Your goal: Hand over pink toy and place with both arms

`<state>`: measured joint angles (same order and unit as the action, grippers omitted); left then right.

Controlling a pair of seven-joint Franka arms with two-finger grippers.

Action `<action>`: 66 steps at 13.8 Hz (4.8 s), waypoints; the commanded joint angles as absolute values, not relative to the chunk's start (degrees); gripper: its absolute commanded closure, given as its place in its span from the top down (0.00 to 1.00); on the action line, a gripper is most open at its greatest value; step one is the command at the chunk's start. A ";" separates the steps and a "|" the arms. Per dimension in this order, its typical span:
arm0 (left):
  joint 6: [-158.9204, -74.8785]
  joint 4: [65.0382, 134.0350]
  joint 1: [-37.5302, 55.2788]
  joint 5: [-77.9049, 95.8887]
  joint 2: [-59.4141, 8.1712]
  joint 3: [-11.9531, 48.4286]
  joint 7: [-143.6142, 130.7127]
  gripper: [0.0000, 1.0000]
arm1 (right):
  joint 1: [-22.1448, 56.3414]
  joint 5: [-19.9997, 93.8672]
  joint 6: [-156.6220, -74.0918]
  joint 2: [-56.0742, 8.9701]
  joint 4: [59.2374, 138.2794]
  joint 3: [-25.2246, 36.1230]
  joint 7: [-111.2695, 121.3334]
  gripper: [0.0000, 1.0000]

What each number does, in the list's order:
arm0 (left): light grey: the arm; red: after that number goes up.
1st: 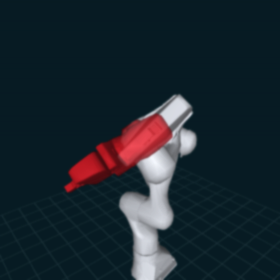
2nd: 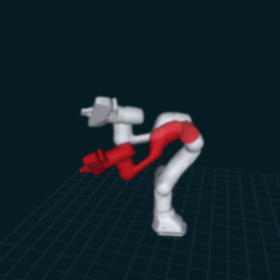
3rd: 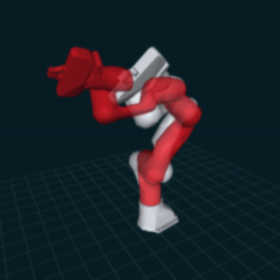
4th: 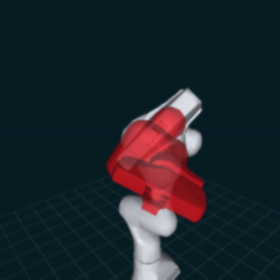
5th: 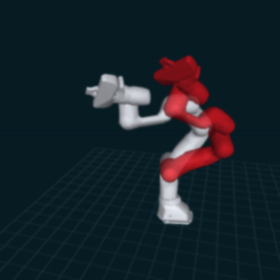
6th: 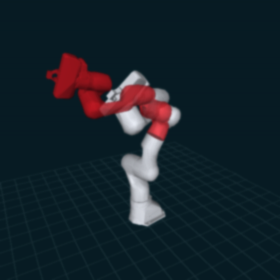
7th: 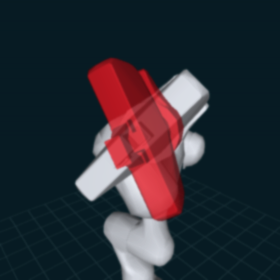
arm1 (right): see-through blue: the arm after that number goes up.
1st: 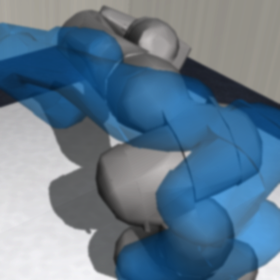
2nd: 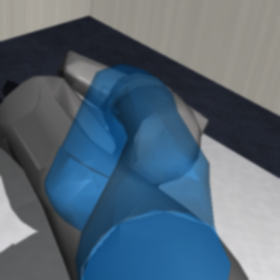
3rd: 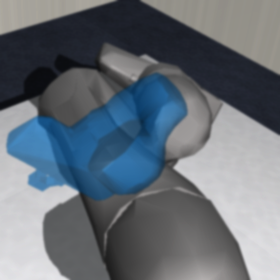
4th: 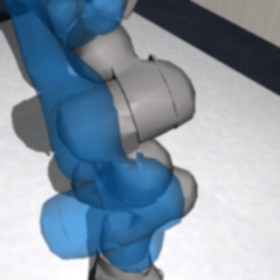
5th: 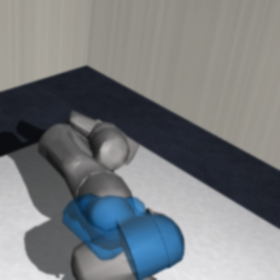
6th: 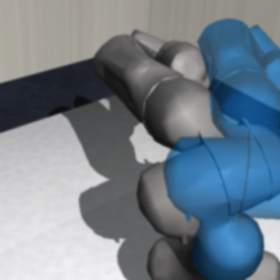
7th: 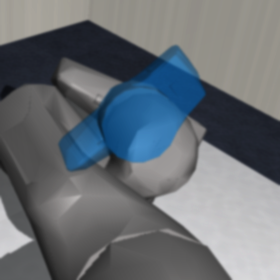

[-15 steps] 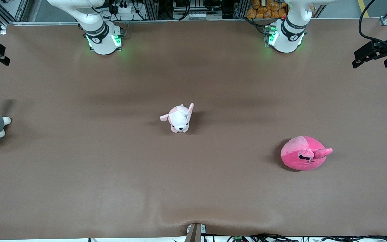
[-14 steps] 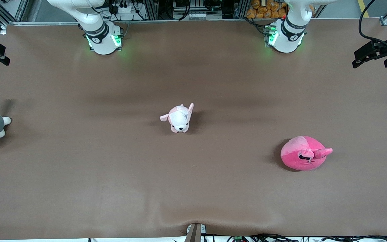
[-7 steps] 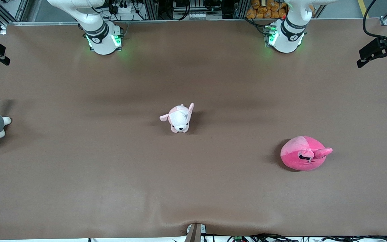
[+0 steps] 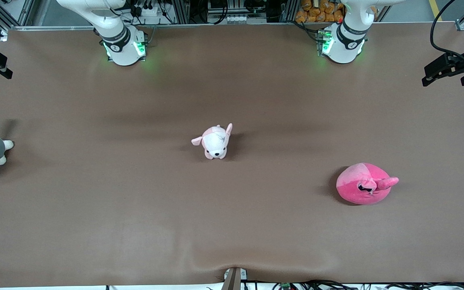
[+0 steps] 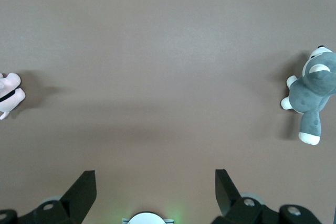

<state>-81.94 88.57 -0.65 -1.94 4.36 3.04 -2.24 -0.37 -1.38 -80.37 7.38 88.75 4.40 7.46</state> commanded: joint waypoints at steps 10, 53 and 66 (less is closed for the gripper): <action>-82.53 89.12 -0.79 -2.11 3.34 4.75 -5.63 1.00 | -1.93 -1.49 -79.54 6.86 87.71 3.96 7.56 1.00; -97.28 84.99 -12.57 1.48 -19.59 3.87 -43.20 1.00 | -3.43 -1.41 -79.72 3.43 86.66 4.04 7.56 1.00; -108.11 85.08 -12.48 21.08 -31.02 4.31 -68.91 1.00 | -3.43 -1.32 -79.63 3.43 86.66 3.96 7.21 1.00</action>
<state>-107.97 86.54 -12.32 18.98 -29.91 4.12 -67.69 -2.24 -1.38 -80.37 4.07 88.12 4.73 7.42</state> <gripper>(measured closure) 0.000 0.000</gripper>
